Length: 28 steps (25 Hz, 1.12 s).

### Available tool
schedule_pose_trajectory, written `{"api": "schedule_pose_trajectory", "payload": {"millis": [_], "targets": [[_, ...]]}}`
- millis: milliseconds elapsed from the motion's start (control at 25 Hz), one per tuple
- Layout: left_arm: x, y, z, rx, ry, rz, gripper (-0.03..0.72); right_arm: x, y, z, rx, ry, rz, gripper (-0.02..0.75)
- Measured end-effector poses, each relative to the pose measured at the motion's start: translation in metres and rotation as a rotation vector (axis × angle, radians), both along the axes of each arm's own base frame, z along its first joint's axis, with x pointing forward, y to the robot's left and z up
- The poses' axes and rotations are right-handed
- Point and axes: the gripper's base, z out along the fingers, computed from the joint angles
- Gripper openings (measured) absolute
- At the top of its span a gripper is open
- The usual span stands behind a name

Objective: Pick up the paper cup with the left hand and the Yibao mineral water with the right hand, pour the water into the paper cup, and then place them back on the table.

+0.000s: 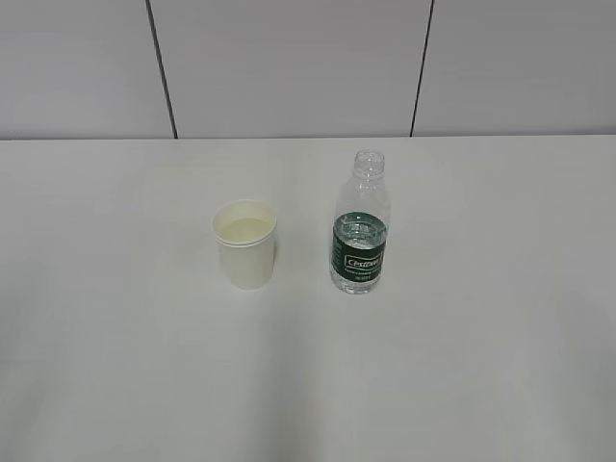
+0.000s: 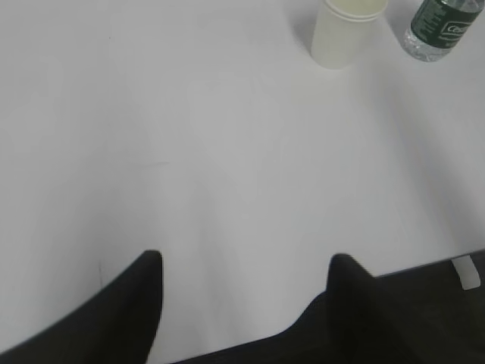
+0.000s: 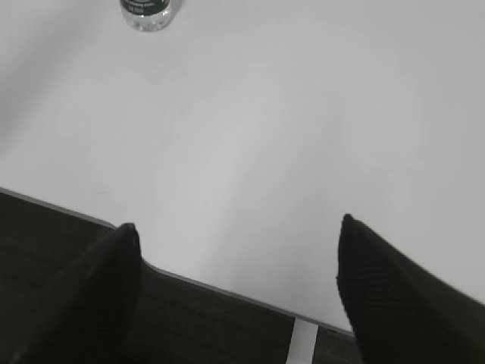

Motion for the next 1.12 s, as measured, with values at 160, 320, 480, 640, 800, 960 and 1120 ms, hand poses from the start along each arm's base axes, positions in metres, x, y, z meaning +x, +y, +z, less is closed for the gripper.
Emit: {"api": "schedule_pose_trajectory", "payload": {"millis": [160, 320, 480, 640, 800, 960, 1120], "targets": [[0.0, 0.0, 0.0, 0.0, 0.0, 0.0, 0.463, -0.004, 0.0, -0.001, 0.015, -0.023, -0.012, 0.592], [0.0, 0.0, 0.0, 0.001, -0.003, 0.0, 0.463, -0.002, 0.0, 0.0, 0.056, -0.047, -0.041, 0.592], [0.0, 0.0, 0.0, 0.001, -0.003, 0.0, 0.463, 0.006, 0.0, -0.005, 0.096, -0.069, -0.062, 0.592], [-0.001, 0.0, 0.0, 0.001, -0.004, 0.0, 0.463, 0.007, 0.0, -0.005, 0.105, -0.075, -0.074, 0.592], [-0.003, 0.0, 0.0, 0.0, -0.017, 0.0, 0.463, 0.007, 0.0, -0.005, 0.107, -0.075, -0.075, 0.592], [-0.013, 0.001, 0.001, -0.004, -0.086, 0.001, 0.463, 0.007, 0.0, -0.005, 0.106, -0.075, -0.075, 0.592], [-0.028, 0.002, 0.001, -0.01, -0.177, 0.0, 0.463, 0.007, 0.0, -0.005, 0.107, -0.075, -0.076, 0.592]]}}
